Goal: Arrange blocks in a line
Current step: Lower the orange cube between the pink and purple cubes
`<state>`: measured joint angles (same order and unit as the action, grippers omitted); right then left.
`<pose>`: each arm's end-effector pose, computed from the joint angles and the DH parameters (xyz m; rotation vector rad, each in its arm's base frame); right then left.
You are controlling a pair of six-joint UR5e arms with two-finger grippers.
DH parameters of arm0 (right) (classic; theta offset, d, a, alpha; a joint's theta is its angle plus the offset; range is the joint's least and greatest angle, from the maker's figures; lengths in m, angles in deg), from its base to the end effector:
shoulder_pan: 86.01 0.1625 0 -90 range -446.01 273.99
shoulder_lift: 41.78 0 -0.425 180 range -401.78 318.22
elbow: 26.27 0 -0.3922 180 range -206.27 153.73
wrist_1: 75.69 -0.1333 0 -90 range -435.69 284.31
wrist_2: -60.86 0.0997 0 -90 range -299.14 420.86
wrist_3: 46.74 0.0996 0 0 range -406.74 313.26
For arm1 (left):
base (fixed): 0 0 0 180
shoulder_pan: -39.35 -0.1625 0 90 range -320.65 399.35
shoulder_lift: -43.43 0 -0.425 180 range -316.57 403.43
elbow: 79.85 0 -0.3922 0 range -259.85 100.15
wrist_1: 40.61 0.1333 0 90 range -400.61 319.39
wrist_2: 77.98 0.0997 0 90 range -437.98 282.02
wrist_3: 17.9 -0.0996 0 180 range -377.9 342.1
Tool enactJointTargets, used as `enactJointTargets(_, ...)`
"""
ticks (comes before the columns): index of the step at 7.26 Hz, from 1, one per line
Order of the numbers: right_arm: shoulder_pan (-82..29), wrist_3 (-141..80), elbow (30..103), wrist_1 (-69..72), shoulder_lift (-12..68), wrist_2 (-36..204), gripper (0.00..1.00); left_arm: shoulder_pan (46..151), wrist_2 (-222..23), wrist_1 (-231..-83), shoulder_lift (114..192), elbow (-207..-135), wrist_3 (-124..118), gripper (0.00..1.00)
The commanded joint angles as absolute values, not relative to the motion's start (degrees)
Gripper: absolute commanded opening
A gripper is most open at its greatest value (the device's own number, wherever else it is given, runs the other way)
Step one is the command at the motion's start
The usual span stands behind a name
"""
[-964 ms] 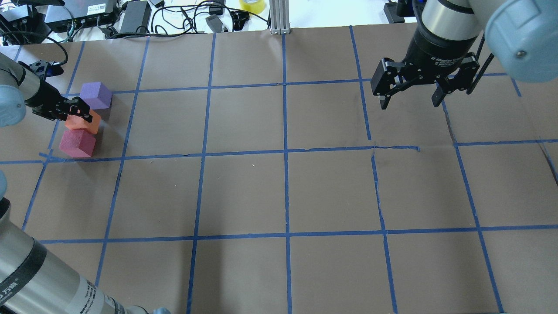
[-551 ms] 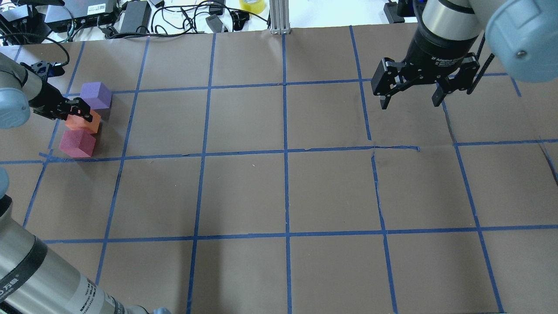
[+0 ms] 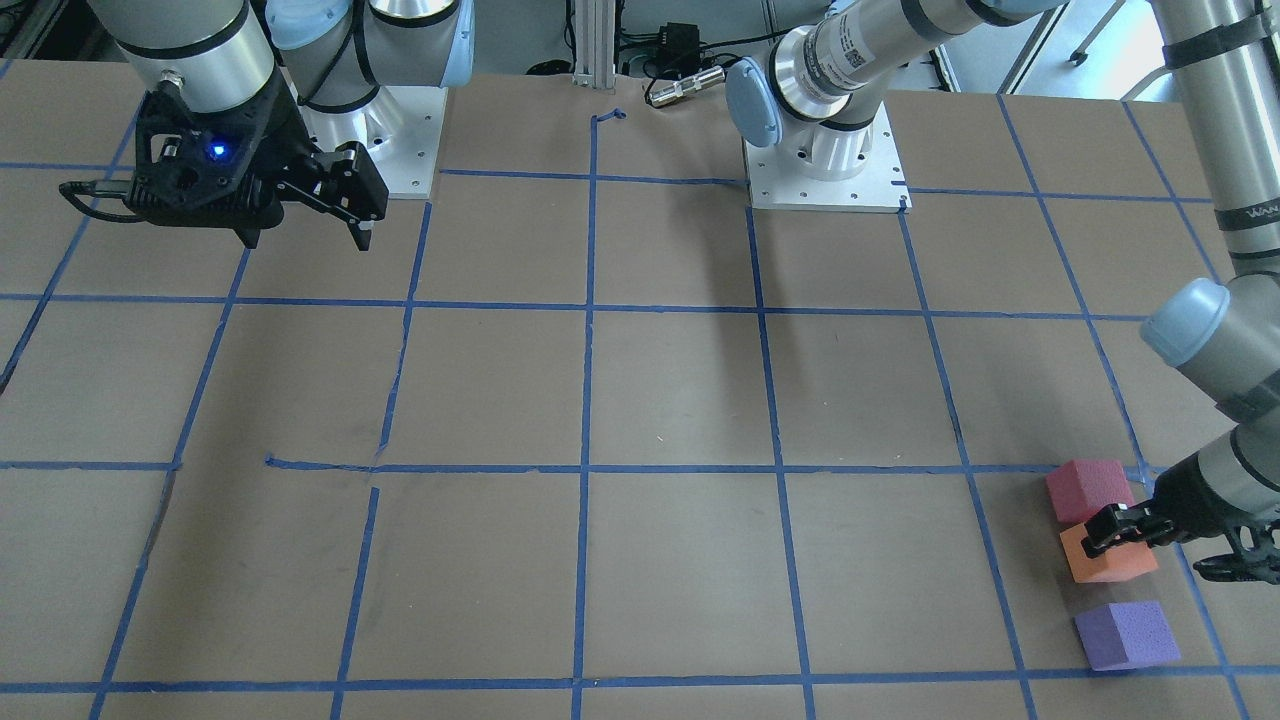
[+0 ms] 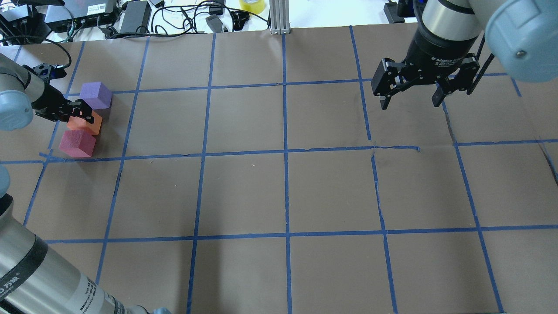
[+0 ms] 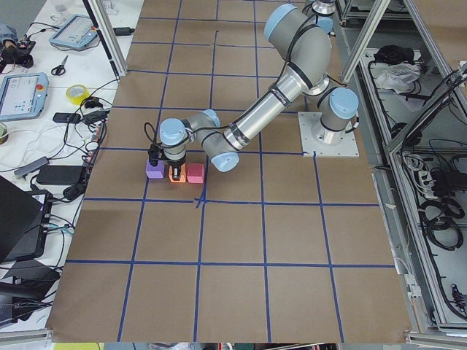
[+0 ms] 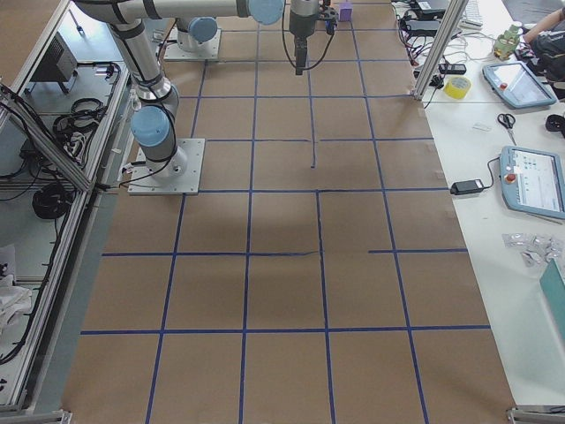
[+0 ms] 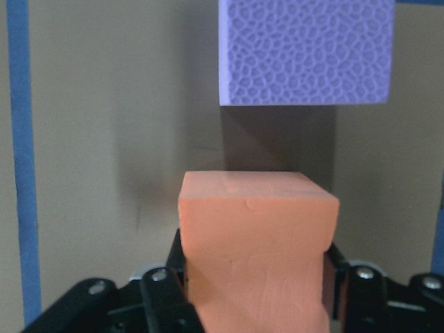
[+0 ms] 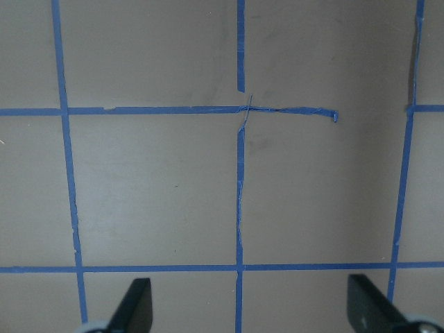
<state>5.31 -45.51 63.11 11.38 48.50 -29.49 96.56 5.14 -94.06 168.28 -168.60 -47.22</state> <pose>0.1439 -0.4830 0.4906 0.0026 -3.1342 -0.0553 0.2430 -0.6454 0.2006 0.0879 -3.0597 0.1624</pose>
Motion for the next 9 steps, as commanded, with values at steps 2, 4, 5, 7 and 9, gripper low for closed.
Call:
enactJointTargets(2, 5.3, -45.5, 63.1, 11.4, 48.5, -29.5, 1.0, 96.6, 5.3, -94.0, 168.0, -170.0, -46.7, 0.39)
enactJointTargets(4, 5.3, -45.5, 63.1, 11.6, 48.5, -29.5, 1.0, 96.6, 5.5, -94.0, 166.8, -169.7, -46.7, 1.0)
enactJointTargets(5, 5.3, -45.5, 63.0, 11.6, 48.5, -29.5, 1.0, 96.6, 5.4, -94.6, 166.3, -169.2, -46.9, 1.0)
enactJointTargets(7, 5.3, -45.5, 63.0, 11.7, 48.5, -29.5, 1.0, 97.4, 8.5, -96.7, 162.7, -169.1, -47.1, 1.0)
enactJointTargets(9, 5.3, -45.5, 63.1, 11.7, 48.5, -29.5, 1.0, 99.9, 8.5, -113.1, 153.3, -166.7, -46.3, 1.0)
